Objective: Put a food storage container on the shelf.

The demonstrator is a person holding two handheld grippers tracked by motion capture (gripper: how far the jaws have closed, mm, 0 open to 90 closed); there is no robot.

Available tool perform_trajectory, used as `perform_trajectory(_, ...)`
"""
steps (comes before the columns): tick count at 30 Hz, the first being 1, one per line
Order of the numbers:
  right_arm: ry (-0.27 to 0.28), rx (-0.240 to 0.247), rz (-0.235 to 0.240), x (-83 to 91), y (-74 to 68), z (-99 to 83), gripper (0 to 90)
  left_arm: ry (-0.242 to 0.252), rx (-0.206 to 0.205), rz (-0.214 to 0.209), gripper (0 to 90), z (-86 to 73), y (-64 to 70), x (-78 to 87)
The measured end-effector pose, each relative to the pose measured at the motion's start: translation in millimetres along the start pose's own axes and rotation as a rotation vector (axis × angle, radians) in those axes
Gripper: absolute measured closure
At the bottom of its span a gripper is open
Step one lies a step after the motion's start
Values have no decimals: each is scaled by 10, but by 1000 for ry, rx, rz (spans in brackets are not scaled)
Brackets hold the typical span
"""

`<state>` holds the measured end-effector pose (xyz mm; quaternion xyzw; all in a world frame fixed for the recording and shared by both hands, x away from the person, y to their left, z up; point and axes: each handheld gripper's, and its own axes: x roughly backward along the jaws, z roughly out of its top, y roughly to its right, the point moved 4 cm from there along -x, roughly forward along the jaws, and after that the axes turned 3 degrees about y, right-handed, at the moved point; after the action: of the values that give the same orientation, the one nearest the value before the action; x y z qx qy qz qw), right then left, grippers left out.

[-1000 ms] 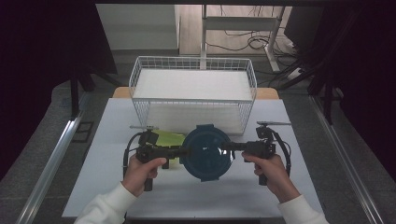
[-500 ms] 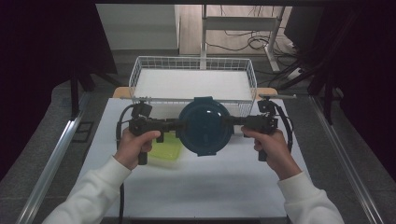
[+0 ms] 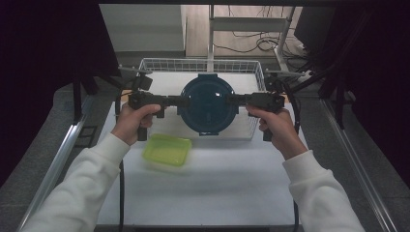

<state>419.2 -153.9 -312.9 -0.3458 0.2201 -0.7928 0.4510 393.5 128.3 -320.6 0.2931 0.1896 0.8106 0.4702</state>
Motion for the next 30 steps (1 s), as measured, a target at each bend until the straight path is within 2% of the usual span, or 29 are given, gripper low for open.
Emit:
perform_trajectory(6, 8, 20, -8, -24, -4, 162, 445, -13, -2, -5, 504, 163, -46, -21)
perform_trajectory(14, 18, 15, -1, -69, 33, 310, 445, -10, -7, 1, 503, 344, -111, -44)
perform_trajectory(19, 16, 14, -8, -113, 67, 417, 445, -10, 12, 3, 501, 446, -186, -73)
perform_trajectory(27, 3, -23, -16, -229, 202, 642, 445, -20, 28, 4, 499, 646, -401, -162)
perform_trajectory(30, -6, -37, -20, -308, 269, 711, 445, -26, 48, 10, 495, 691, -516, -196)
